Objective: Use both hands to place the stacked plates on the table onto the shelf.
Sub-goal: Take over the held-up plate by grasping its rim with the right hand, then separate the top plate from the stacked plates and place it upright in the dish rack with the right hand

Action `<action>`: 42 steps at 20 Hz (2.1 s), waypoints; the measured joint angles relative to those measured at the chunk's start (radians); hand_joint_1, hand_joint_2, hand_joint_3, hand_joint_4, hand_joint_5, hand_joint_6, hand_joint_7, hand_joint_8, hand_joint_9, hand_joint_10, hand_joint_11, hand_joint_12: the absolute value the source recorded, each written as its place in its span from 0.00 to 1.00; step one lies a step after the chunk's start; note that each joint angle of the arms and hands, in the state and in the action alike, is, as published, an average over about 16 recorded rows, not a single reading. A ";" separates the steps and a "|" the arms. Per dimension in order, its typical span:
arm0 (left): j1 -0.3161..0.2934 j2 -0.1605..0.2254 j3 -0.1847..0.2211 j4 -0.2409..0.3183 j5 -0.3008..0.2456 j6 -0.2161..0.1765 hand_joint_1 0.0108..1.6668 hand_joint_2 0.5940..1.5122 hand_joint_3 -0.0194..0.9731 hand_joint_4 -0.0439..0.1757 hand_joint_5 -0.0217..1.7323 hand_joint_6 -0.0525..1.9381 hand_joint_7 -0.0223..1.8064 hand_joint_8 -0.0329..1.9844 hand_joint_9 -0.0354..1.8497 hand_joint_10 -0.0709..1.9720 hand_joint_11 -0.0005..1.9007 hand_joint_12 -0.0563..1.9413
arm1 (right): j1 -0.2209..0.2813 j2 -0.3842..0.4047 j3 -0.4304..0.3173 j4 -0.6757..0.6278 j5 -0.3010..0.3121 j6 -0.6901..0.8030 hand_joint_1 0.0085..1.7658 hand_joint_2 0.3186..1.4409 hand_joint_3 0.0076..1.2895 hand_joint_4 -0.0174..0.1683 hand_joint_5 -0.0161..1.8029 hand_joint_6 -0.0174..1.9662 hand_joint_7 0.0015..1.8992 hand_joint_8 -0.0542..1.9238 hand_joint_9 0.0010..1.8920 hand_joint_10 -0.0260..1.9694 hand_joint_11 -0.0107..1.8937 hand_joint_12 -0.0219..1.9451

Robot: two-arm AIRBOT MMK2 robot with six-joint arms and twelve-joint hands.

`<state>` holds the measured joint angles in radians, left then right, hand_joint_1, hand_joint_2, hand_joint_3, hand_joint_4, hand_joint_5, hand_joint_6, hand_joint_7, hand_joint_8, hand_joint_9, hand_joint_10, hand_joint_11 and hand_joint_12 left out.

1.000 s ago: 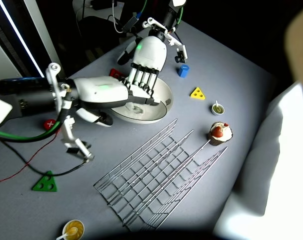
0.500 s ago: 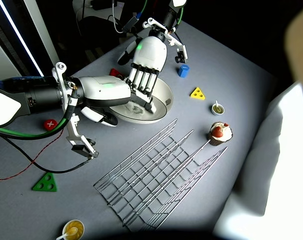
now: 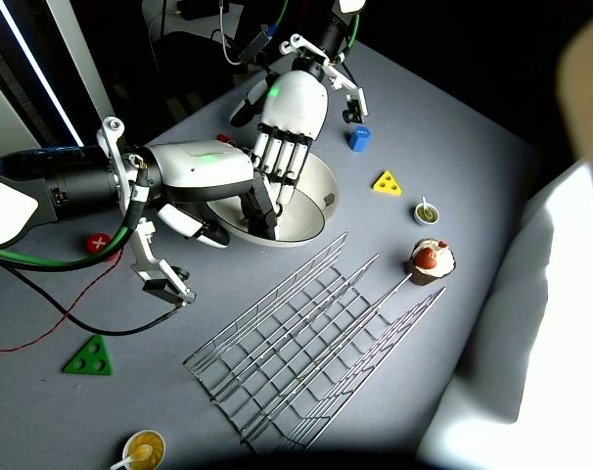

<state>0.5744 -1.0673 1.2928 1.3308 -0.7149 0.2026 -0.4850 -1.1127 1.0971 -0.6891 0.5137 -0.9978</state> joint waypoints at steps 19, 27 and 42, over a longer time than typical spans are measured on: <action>-0.073 0.194 0.096 -0.012 -0.187 -0.097 0.07 0.36 0.02 0.21 0.06 0.03 0.07 0.02 0.08 0.04 0.06 0.04 | 0.096 0.097 -0.171 0.122 -0.069 -0.004 0.79 0.52 0.00 0.09 0.54 0.49 0.59 0.29 0.58 0.39 0.57 0.51; -0.073 0.243 0.097 0.011 -0.216 -0.099 0.07 0.36 0.02 0.21 0.07 0.03 0.08 0.02 0.08 0.04 0.07 0.04 | 0.227 0.160 -0.261 0.245 -0.144 0.013 0.81 0.54 0.00 0.08 0.54 0.49 0.58 0.31 0.57 0.39 0.53 0.65; -0.073 0.276 0.103 0.016 -0.237 -0.100 0.07 0.36 0.02 0.21 0.07 0.03 0.09 0.02 0.09 0.04 0.07 0.04 | 0.420 0.223 -0.295 0.678 -0.281 0.160 0.82 0.54 0.00 0.05 0.54 0.46 0.59 0.31 0.60 0.35 0.54 0.65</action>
<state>0.5014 -0.7914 1.3954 1.3471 -0.9517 0.1025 -0.0655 -0.8902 0.8021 -0.0113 0.2323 -0.8375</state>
